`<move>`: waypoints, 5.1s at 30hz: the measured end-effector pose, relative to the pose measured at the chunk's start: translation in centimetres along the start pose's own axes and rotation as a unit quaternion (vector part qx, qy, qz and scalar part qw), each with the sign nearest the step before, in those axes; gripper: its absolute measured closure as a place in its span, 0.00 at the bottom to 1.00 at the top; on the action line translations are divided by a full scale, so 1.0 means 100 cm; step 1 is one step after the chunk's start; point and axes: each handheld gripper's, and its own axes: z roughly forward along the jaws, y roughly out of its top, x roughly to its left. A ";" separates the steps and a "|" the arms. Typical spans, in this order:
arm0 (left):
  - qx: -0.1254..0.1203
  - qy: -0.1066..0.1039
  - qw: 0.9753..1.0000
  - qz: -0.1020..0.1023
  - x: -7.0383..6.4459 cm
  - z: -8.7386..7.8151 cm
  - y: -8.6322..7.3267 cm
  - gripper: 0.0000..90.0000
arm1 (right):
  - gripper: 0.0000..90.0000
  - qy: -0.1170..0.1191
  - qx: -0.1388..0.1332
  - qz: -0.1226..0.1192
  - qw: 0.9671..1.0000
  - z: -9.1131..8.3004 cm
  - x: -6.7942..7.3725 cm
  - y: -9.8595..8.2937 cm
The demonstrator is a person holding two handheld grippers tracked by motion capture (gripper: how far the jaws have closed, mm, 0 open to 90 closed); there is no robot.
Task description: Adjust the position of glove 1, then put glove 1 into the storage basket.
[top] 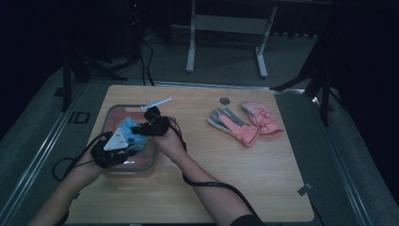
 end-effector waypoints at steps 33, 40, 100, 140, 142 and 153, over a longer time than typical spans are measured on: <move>0.069 -0.037 0.997 -0.012 0.032 0.064 -0.006 0.85 | 0.49 -0.050 0.034 0.017 0.998 0.025 -0.038 -0.010; 0.095 -0.048 0.994 -0.017 0.031 0.069 -0.004 0.69 | 0.35 -0.044 0.008 0.026 0.999 0.012 -0.040 -0.013; -0.126 -0.137 0.977 -0.102 -0.090 0.098 0.083 0.09 | 0.15 -0.075 -0.044 0.013 0.996 -0.206 -0.100 -0.126; -0.146 -0.156 0.973 -0.085 -0.149 0.136 0.036 0.08 | 0.70 -0.257 0.049 0.001 0.965 -0.209 -0.242 -0.139; -0.146 -0.156 0.973 -0.090 -0.148 0.136 0.035 0.08 | 0.72 -0.267 0.070 -0.023 0.961 -0.204 -0.241 -0.141; -0.157 -0.150 0.972 -0.094 -0.146 0.134 0.033 0.08 | 0.97 -0.280 0.052 0.023 0.958 -0.204 -0.218 -0.137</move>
